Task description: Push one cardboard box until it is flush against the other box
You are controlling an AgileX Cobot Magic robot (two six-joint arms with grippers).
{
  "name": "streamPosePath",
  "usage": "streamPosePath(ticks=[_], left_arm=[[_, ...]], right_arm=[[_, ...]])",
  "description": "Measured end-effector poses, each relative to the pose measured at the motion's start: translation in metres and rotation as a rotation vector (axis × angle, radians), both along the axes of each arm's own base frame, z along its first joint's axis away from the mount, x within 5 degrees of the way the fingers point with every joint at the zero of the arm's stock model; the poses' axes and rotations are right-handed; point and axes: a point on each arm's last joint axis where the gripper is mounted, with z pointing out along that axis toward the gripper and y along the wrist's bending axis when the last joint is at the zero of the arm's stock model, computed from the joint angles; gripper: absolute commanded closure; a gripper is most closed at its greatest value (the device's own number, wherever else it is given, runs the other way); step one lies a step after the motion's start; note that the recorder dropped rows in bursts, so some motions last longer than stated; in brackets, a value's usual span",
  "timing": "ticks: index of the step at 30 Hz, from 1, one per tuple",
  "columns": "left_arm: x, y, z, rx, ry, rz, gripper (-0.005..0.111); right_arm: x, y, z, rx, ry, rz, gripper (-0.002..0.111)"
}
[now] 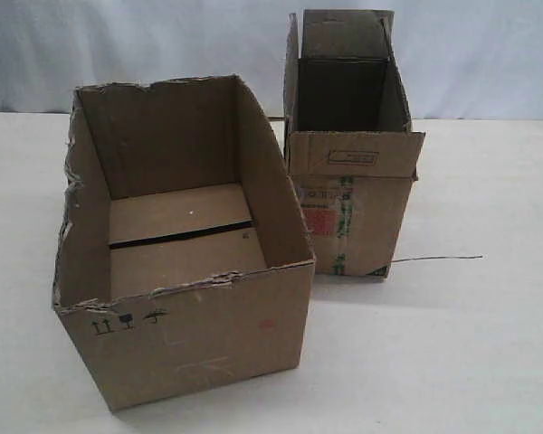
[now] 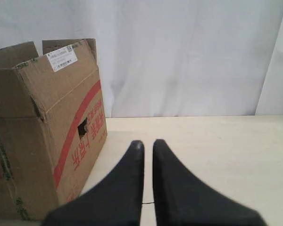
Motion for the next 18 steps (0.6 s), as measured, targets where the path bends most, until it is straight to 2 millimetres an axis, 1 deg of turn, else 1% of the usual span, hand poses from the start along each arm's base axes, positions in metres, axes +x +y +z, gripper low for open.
streamPosePath(ticks=[3, 5, 6, 10, 12, 14, 16, 18], left_arm=[[0.001, -0.002, -0.004, -0.057, 0.049, -0.044, 0.107], [0.001, -0.006, -0.006, -0.039, 0.077, -0.085, 0.107], [0.001, -0.008, -0.004, 0.020, 0.080, -0.113, 0.107], [-0.005, -0.016, 0.018, 0.091, 0.029, -0.222, 0.107], [-0.004, -0.019, 0.031, 0.152, 0.028, -0.247, 0.107], [0.002, -0.021, 0.042, 0.216, 0.053, -0.250, 0.107], [0.013, -0.024, 0.054, 0.249, 0.094, -0.249, 0.107], [0.026, -0.026, 0.074, 0.288, 0.115, -0.238, 0.107]], right_arm=[[0.000, 0.000, 0.000, 0.000, 0.000, 0.000, 0.103], [0.000, 0.000, 0.000, 0.000, 0.000, 0.000, 0.103], [0.000, 0.000, 0.000, 0.000, 0.000, 0.000, 0.103], [0.000, 0.000, 0.000, 0.000, 0.000, 0.000, 0.103], [0.000, 0.000, 0.000, 0.000, 0.000, 0.000, 0.103], [0.000, 0.000, 0.000, 0.000, 0.000, 0.000, 0.103], [0.000, 0.000, 0.000, 0.000, 0.000, 0.000, 0.103], [0.000, 0.000, 0.000, 0.000, 0.000, 0.000, 0.103]])
